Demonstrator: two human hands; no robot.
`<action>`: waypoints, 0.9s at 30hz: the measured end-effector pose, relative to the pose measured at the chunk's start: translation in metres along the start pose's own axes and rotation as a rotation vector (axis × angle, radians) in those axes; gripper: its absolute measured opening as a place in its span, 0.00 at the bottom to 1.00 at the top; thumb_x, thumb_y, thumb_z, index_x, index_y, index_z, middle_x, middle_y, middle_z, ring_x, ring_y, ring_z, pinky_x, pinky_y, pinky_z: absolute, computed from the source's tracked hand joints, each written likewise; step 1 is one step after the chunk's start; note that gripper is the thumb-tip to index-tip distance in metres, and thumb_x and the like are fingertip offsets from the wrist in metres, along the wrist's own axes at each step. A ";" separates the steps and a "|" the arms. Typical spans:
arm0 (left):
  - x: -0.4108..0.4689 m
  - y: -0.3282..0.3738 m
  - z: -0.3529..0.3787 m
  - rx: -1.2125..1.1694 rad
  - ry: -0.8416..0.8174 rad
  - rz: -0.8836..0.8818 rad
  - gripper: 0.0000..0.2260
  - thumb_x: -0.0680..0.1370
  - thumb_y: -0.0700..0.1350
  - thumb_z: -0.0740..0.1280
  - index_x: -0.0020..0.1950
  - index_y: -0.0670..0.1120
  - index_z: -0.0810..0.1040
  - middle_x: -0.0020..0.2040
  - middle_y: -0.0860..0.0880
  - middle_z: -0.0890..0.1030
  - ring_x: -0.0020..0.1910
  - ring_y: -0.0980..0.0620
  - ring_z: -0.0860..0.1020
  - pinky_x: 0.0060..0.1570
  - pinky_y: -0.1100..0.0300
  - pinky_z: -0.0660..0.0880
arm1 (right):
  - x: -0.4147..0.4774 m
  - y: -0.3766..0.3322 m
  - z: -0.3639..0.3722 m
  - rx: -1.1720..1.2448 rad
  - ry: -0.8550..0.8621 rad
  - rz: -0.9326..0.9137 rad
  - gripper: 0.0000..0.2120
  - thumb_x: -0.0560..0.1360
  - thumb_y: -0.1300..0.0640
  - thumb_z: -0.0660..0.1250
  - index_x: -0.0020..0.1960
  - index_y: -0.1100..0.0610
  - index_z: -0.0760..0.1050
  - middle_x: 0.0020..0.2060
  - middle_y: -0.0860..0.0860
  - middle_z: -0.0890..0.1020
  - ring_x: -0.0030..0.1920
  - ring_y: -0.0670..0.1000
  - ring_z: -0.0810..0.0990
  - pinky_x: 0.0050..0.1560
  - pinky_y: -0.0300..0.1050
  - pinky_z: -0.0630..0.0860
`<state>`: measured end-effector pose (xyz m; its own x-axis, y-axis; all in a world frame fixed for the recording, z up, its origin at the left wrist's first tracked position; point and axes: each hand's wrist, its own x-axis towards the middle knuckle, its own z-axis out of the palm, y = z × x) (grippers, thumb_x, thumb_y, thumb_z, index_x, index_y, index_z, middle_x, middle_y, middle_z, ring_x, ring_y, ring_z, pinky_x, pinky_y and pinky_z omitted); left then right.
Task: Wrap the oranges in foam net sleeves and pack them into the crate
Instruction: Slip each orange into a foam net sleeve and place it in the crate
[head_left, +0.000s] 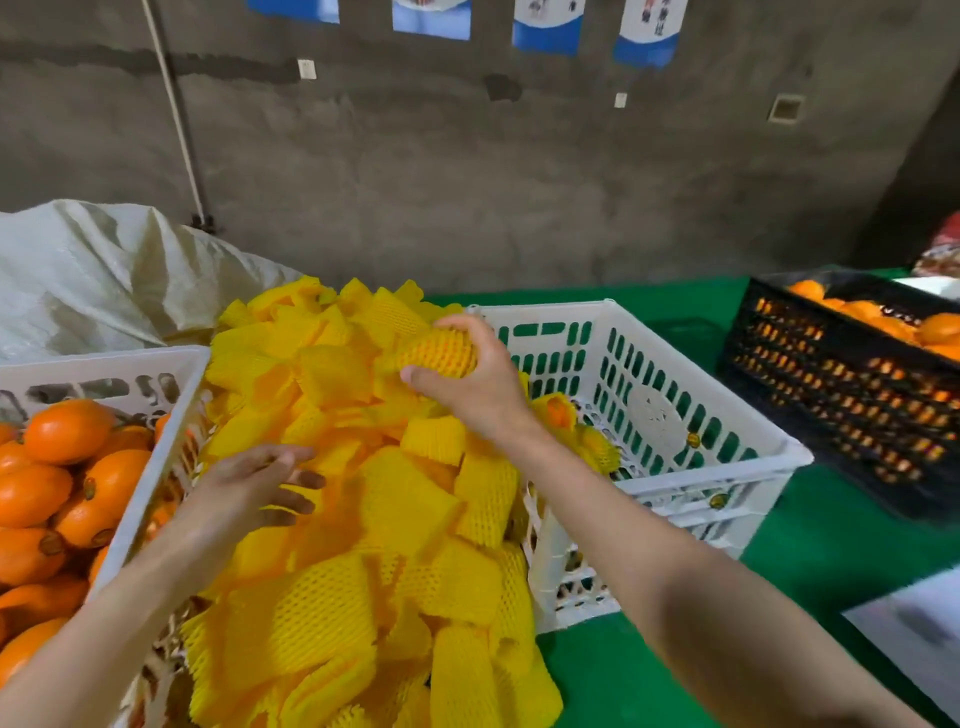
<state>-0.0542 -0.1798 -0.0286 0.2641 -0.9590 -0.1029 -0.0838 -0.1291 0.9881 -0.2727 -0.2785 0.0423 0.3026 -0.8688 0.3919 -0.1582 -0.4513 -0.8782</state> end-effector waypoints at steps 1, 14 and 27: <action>-0.002 0.000 0.002 0.020 0.001 0.000 0.12 0.79 0.47 0.61 0.58 0.45 0.78 0.43 0.46 0.84 0.39 0.46 0.82 0.39 0.52 0.74 | 0.011 0.007 -0.017 -0.012 0.113 0.022 0.22 0.67 0.51 0.76 0.55 0.48 0.69 0.49 0.44 0.74 0.47 0.39 0.73 0.44 0.32 0.72; -0.008 -0.001 0.020 0.224 0.048 -0.024 0.07 0.79 0.43 0.62 0.52 0.45 0.79 0.42 0.46 0.84 0.38 0.47 0.82 0.39 0.53 0.76 | 0.069 0.140 -0.085 -0.921 -0.578 0.362 0.34 0.71 0.57 0.69 0.73 0.50 0.58 0.69 0.57 0.66 0.65 0.58 0.69 0.63 0.53 0.71; -0.011 0.006 0.000 0.188 0.128 0.006 0.07 0.80 0.44 0.62 0.53 0.46 0.79 0.43 0.48 0.84 0.39 0.50 0.82 0.37 0.59 0.76 | 0.063 0.127 -0.081 -1.002 -0.246 0.156 0.33 0.72 0.55 0.69 0.73 0.53 0.59 0.75 0.58 0.52 0.75 0.60 0.46 0.72 0.64 0.45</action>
<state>-0.0577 -0.1701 -0.0216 0.3817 -0.9217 -0.0694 -0.2605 -0.1793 0.9487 -0.3503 -0.4069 -0.0225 0.3769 -0.9174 0.1278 -0.8855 -0.3974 -0.2407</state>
